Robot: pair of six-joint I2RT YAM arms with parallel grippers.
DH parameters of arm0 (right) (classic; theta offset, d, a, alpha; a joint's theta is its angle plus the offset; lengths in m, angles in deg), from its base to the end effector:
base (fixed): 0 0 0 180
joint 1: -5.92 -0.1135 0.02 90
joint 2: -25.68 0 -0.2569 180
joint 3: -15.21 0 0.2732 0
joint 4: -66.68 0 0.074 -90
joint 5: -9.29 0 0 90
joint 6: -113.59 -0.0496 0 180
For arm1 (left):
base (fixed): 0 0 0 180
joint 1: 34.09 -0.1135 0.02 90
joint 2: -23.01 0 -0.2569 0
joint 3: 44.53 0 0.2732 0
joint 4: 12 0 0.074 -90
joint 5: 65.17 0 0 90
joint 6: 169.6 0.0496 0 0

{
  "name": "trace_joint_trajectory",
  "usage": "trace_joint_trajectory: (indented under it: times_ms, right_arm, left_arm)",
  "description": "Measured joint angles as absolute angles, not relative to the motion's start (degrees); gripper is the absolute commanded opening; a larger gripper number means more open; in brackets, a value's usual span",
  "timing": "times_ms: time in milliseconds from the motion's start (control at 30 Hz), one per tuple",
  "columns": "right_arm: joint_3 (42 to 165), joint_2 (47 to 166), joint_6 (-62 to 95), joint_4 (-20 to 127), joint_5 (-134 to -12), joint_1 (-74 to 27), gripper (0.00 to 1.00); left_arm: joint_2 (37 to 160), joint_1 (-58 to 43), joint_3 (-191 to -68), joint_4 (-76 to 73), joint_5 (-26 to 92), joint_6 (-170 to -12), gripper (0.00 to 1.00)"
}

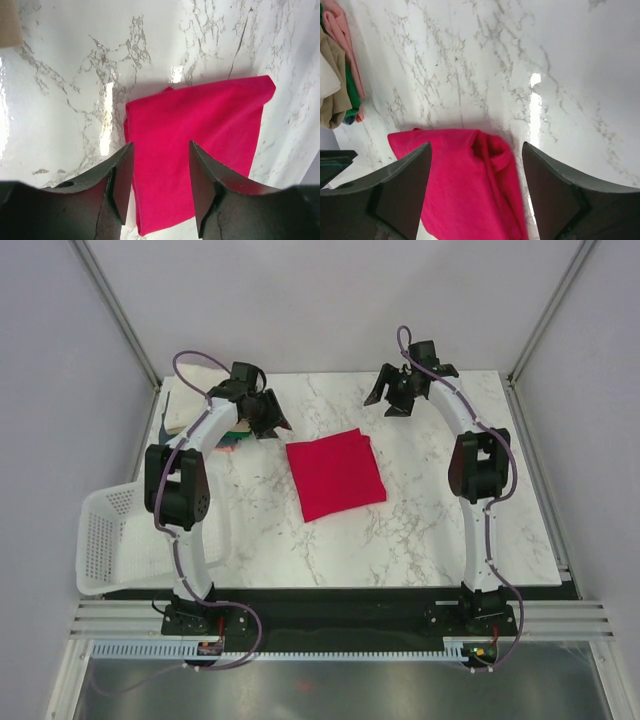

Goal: Fold and stack the t-shirts
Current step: Fold the tshirt

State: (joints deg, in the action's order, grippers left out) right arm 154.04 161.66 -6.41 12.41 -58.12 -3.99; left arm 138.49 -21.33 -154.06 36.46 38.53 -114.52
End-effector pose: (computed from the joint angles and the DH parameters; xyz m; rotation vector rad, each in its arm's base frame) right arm 0.5408 0.1138 0.2120 0.2673 2.5234 0.7776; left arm 0.4591 -0.1160 0.2177 -0.4011 2.5694 -0.6227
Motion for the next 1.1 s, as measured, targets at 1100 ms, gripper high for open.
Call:
trace_joint_trajectory:
  times_ms: [1100]
  right_arm:
    - [64.89, 87.50, -7.22, 33.46, -57.64, -6.88, 0.91]
  left_arm:
    - [131.82, -17.38, -122.19, 5.47, 34.09, -115.15, 0.62]
